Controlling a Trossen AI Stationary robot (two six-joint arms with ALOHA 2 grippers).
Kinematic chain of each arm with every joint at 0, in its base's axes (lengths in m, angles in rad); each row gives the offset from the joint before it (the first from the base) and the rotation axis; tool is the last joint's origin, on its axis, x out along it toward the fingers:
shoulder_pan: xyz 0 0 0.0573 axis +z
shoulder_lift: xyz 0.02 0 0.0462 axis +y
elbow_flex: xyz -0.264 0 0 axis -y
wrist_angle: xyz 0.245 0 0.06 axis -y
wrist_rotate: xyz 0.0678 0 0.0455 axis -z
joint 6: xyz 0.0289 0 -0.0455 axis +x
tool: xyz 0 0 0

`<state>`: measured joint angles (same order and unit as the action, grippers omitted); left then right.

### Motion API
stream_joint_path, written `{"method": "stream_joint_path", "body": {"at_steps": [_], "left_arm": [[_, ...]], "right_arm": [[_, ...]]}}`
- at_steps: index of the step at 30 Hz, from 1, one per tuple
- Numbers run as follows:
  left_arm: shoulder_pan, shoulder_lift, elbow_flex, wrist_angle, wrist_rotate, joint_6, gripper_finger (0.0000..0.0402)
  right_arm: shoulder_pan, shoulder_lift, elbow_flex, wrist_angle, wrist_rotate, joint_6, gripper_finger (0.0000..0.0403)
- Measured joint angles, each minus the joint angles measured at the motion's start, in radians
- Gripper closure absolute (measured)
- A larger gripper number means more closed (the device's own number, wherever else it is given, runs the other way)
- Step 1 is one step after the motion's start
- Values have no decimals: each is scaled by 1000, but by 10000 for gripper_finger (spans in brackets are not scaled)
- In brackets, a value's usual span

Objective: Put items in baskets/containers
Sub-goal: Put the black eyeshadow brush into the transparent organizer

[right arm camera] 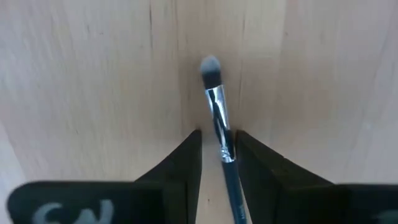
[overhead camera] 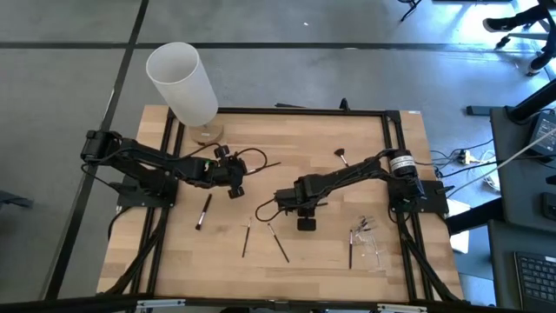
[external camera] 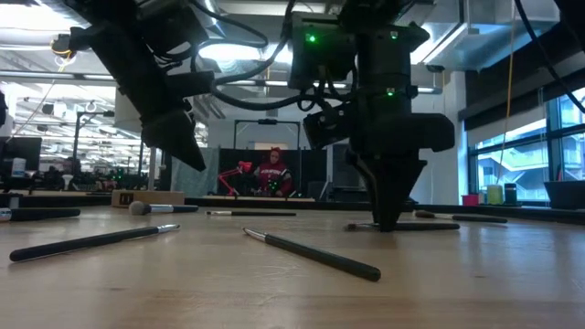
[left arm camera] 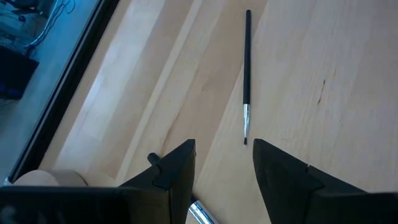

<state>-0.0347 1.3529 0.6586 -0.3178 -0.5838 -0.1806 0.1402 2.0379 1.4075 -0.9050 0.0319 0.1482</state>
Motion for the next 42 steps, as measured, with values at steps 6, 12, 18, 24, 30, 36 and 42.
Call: {"method": "stream_joint_path", "body": {"at_steps": [6,12,18,24,30,36,42], "left_arm": [[0,0,0,1,0,-7,245],[0,0,0,2,0,-8,245],[0,0,0,2,0,-8,245],[0,0,0,2,0,-8,245],[0,0,0,2,1,-8,245],[0,0,0,2,1,-8,245],[-3,0,0,-8,1,-22,245]], "right_arm": [[0,2,-32,14,-18,-2,315],[-1,4,-37,30,-40,-25,373],[-1,6,-40,47,-40,-18,384],[0,7,-40,56,-29,-2,377],[0,7,-28,43,-28,0,384],[5,-18,38,-56,-28,5,373],[27,-206,-3,22,27,59,381]]}}
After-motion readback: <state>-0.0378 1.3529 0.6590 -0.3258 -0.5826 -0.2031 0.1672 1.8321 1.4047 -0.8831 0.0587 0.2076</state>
